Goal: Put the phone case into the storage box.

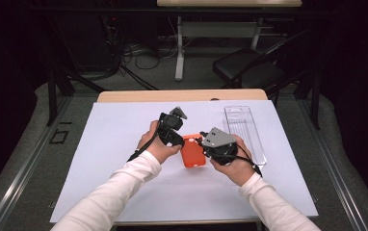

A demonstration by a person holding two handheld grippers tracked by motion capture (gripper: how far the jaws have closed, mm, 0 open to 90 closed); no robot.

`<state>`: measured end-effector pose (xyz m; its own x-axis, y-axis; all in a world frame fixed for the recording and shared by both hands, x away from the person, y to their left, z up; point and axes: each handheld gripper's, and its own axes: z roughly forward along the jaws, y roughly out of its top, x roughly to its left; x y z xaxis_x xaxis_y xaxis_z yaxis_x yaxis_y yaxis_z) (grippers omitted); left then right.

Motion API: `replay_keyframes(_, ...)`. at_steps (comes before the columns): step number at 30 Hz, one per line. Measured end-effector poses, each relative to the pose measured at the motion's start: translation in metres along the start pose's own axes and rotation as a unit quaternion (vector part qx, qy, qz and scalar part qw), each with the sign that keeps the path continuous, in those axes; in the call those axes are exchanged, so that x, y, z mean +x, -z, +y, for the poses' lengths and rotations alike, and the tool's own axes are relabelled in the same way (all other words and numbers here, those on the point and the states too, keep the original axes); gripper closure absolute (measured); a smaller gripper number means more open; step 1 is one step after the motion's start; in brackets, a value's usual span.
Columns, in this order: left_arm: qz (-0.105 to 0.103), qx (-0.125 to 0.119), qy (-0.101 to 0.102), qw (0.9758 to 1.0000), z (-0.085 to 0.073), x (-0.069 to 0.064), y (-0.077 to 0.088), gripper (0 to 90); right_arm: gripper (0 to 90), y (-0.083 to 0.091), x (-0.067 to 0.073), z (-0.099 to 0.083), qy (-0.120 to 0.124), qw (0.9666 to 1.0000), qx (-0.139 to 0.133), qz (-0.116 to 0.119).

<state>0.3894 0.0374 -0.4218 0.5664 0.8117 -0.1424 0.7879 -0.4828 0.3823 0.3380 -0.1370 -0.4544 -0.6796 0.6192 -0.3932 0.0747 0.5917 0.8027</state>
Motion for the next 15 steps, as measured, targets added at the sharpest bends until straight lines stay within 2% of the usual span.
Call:
replay_keyframes(6,0.001,0.002,-0.002,1.0,0.0002,-0.0013,-0.0009,82.0,74.0,0.0005,0.0015,0.0024,0.003,1.0,-0.003,-0.004)
replay_keyframes(15,0.006,0.0,-0.005,1.0,-0.0022,-0.0022,-0.0007,82.0,77.6,0.0011,0.0067,0.0057,0.03,0.9994,0.0,-0.015)
